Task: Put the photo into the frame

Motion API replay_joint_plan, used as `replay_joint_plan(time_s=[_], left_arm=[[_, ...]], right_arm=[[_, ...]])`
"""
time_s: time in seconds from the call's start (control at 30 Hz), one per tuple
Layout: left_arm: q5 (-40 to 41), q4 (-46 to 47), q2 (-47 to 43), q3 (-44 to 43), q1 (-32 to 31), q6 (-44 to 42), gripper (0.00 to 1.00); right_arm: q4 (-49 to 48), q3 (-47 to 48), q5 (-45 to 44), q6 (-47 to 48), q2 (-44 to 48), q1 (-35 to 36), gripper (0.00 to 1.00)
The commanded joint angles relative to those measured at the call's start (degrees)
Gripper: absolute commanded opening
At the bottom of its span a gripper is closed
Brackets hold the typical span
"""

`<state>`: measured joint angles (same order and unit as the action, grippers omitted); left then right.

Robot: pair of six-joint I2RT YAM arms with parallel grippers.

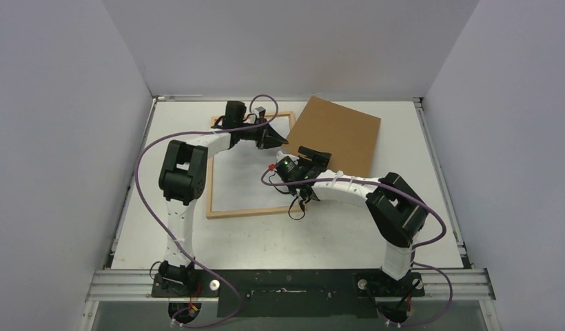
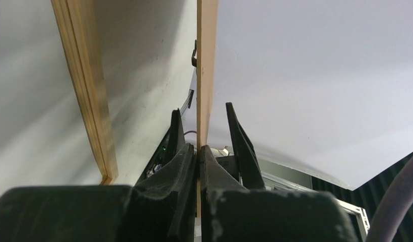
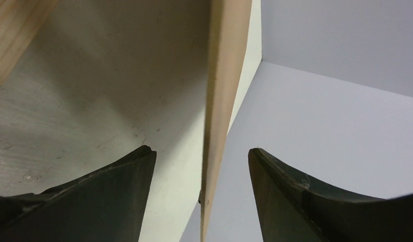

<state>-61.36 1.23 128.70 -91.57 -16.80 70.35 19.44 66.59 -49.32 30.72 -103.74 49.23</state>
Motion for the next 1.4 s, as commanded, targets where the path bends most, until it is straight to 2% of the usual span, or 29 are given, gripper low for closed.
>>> replay_joint_plan(time_s=[0.0, 0.07, 0.33, 0.43, 0.53, 0.6, 0.7, 0.77, 0.93, 1.1, 1.27, 1.37], left_arm=[[-1.89, 3.96, -5.81, 0.33, 0.36, 1.11, 0.0], [-1.92, 4.43, -6.05, 0.65, 0.36, 1.35, 0.0], [-2.55, 10.05, -7.9, 2.53, 0.36, 3.74, 0.0], [-2.9, 12.0, -8.57, 2.93, 0.45, 4.18, 0.06], [-2.89, 15.06, -9.06, 3.68, 0.69, 5.92, 0.15], [-3.06, 17.29, -9.26, 3.92, 0.86, 7.25, 0.32], [-2.53, 23.54, -10.31, 4.75, 1.42, 8.89, 0.67], [-1.6, 24.93, -11.29, 4.28, 1.81, 8.54, 0.76], [-0.35, 23.38, -12.18, 2.01, 3.58, 7.04, 0.88], [-0.04, 22.96, -13.63, 1.56, 6.06, 6.46, 0.96], [1.69, 20.0, -16.85, 1.77, 10.7, 3.06, 0.97], [2.63, 13.38, -19.18, 0.53, 13.3, -3.08, 0.97]], right_arm=[[-6.04, -1.08, -3.4, 3.28, -0.27, -0.32, 0.61], [-6.35, -1.13, -3.21, 4.05, -0.42, -0.62, 0.49], [-11.8, -2.48, -5.6, 6.63, 1.75, -0.65, 0.14], [-12.72, -3.01, -5.04, 6.84, 3.9, -0.72, 0.01], [-12.92, -2.75, -4.87, 7.07, 5.69, -0.63, 0.0], [-12.55, -2.28, -4.41, 6.82, 7.2, -0.63, 0.0], [-10.42, -0.83, -2.87, 5.38, 9.36, -0.63, 0.0], [-9.24, -0.18, -2.14, 4.58, 10.94, -0.67, 0.0], [-8.89, -0.15, -1.57, 4.85, 14.59, -0.95, 0.0], [-6.46, 1.72, 2.37, 4.1, 18.72, -2.17, 0.0], [2.02, 9.69, 10.95, -3.04, 20.5, -7.04, 0.0], [6.96, 15.54, 16.16, -8.02, 20.23, -10.27, 0.0]])
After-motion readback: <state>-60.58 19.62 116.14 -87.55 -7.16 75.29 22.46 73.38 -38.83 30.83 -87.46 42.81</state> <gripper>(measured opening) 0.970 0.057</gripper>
